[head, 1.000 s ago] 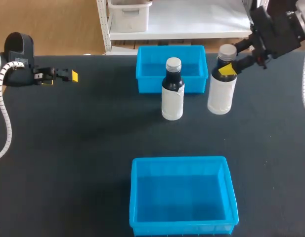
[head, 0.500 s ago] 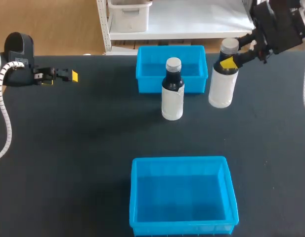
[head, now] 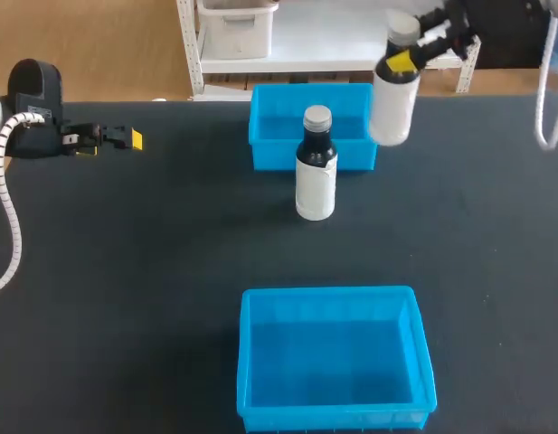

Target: Pick up the bottle, and place it in the far bin if it is heavy, or in the near bin if it is light.

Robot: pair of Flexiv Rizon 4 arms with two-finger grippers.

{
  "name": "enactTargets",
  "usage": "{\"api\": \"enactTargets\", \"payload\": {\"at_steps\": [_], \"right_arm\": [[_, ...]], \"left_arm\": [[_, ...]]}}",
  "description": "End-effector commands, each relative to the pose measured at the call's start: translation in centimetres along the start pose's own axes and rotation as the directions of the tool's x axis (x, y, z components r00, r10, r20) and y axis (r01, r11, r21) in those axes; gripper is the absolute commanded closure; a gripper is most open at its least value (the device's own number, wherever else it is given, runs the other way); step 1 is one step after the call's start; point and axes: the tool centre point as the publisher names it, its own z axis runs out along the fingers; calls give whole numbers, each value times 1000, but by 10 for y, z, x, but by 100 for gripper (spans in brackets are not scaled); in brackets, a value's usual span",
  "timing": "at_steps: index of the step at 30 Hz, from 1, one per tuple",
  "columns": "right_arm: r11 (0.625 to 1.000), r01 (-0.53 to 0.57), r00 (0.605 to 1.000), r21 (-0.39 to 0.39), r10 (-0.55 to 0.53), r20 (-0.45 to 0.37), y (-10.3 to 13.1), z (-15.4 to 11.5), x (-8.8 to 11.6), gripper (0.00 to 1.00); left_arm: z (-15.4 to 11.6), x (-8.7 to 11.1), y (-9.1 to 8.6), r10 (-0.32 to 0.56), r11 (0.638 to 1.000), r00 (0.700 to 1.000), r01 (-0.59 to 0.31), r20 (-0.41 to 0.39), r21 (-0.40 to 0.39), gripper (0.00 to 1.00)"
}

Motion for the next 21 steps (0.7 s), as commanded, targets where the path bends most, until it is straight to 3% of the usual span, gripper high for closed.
{"api": "enactTargets", "payload": {"at_steps": [1, 21], "right_arm": [[999, 2, 1000, -35, -3, -15, -33, 18, -12, 100], [998, -9, 1000, -60, 9, -6, -69, 96, -38, 100]], "left_arm": [[0, 0, 0, 0, 1000, 1000, 0, 0, 0, 0], [0, 0, 0, 0, 1000, 1000, 0, 0, 0, 0]]}}
